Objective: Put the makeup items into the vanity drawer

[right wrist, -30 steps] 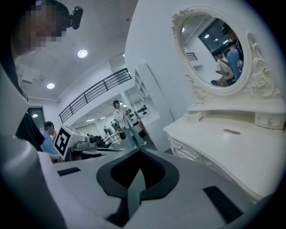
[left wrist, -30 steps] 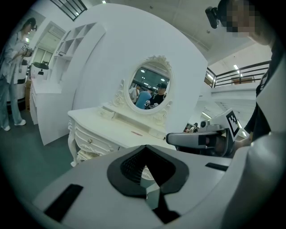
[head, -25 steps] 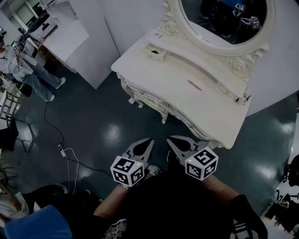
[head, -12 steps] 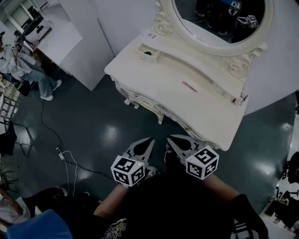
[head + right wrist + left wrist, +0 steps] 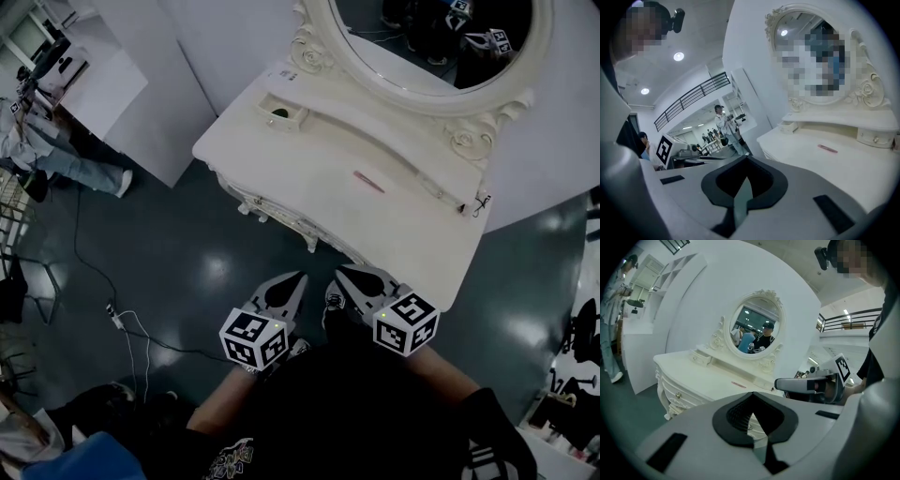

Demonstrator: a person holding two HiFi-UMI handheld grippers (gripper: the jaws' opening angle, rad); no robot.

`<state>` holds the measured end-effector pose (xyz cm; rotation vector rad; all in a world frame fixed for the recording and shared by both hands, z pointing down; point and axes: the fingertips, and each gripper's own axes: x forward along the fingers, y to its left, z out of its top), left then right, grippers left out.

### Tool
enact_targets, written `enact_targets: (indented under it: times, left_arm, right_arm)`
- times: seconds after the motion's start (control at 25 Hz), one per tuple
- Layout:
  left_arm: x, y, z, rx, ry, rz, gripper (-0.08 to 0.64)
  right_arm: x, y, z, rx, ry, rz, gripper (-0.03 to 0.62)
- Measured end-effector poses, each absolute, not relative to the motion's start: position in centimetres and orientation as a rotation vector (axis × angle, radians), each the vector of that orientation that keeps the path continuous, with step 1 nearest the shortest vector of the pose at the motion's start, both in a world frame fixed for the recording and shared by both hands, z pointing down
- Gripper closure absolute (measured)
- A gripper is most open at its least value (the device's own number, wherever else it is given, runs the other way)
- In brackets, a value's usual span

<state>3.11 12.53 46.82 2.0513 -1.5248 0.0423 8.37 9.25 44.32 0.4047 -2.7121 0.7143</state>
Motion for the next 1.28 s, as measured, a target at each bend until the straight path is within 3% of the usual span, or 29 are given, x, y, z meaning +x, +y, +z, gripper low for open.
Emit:
enact_targets:
  times: [1.28]
  left_arm:
    - [4.0,-4.1,47.1,2.051,-1.529,0.160,0.560]
  right_arm:
    - [11.9,-10.1,47.5,0.534,-2.681,0.710,0.563]
